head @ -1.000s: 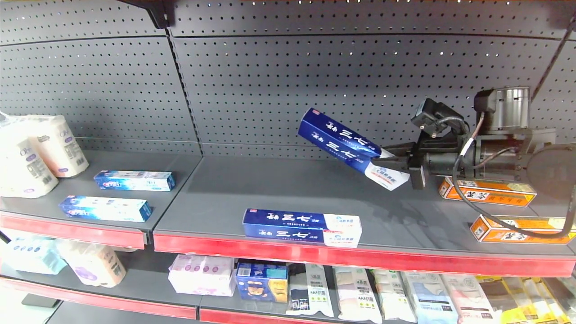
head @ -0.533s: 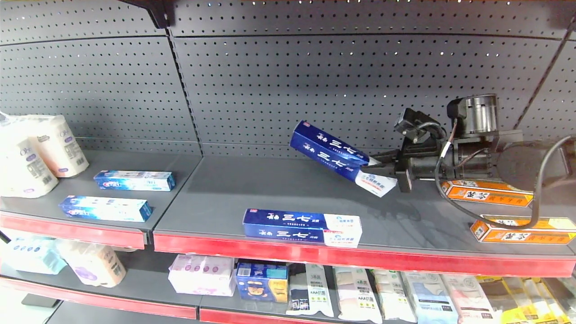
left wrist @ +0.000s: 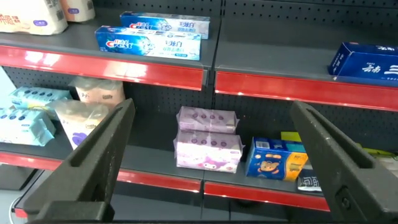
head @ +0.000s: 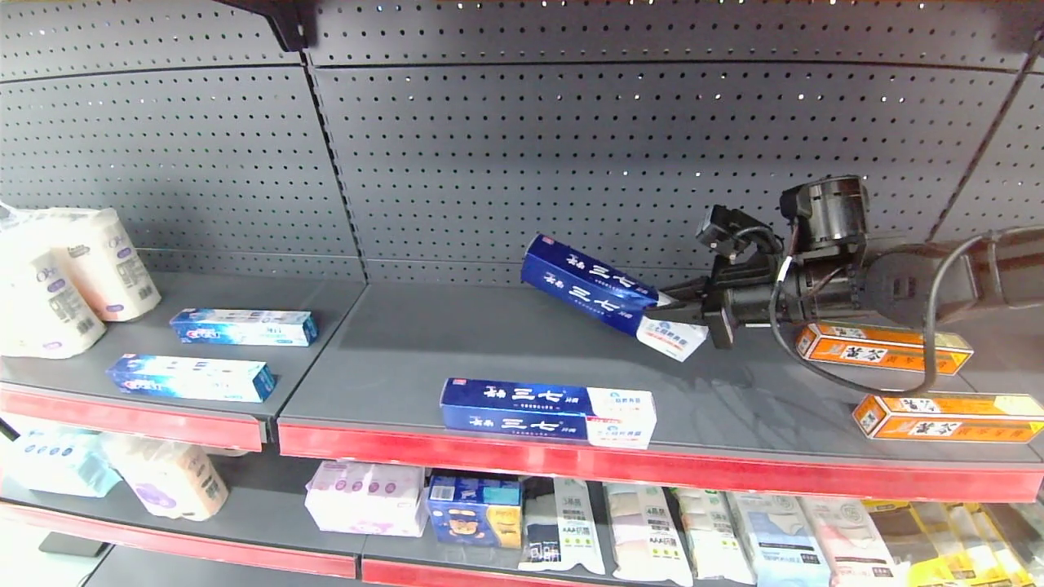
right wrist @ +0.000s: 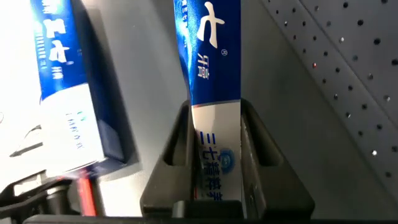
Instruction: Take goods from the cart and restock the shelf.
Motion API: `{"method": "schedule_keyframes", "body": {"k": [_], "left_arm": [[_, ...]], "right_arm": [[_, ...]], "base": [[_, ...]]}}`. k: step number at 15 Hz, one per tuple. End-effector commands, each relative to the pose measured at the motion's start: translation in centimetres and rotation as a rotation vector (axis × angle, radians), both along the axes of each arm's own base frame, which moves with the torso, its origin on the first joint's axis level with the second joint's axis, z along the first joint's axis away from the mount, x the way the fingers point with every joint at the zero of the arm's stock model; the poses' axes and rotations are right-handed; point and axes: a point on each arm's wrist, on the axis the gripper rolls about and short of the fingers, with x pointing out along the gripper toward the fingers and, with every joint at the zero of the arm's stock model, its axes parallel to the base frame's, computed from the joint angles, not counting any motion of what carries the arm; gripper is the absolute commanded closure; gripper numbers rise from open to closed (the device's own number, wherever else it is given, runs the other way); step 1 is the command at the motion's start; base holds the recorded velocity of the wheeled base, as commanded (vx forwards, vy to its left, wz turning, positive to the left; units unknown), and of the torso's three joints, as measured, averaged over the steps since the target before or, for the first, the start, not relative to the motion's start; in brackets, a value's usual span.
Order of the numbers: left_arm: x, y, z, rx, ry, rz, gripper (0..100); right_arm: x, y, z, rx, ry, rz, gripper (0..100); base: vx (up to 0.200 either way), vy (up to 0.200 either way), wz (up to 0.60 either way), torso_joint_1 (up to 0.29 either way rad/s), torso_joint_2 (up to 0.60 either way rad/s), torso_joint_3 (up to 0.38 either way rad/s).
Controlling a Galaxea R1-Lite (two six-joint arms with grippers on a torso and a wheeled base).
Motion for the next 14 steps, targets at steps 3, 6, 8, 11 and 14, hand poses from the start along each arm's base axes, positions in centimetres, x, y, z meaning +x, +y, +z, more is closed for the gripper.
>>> {"method": "schedule_keyframes", "body": {"k": [3, 6, 8, 11, 14], "left_arm": [[0.0, 0.0, 0.0, 0.0, 0.0, 0.001, 0], [0.0, 0.0, 0.0, 0.0, 0.0, 0.001, 0], [0.0, 0.0, 0.0, 0.0, 0.0, 0.001, 0], [0.0, 0.0, 0.0, 0.0, 0.0, 0.001, 0], [0.0, 0.0, 0.0, 0.0, 0.0, 0.001, 0]], "right_arm": [[1.3, 0.8, -0.5, -0.01, -0.021, 0.023, 100], [1.5, 0.8, -1.0, -0.034, -0.041, 0.04, 100], [1.4, 0.8, -1.2, -0.036, -0.036, 0.046, 100], [1.7, 0.6, -1.5, -0.032, -0.043, 0.067, 100], [1.9, 0.2, -1.7, -0.043, -0.063, 0.076, 100]], "base": [[0.0, 0.0, 0.0, 0.0, 0.0, 0.0], [0.0, 0.0, 0.0, 0.0, 0.0, 0.0], [0.0, 0.0, 0.0, 0.0, 0.0, 0.0], [0.0, 0.0, 0.0, 0.0, 0.0, 0.0], [0.0, 0.0, 0.0, 0.0, 0.0, 0.0]]}}
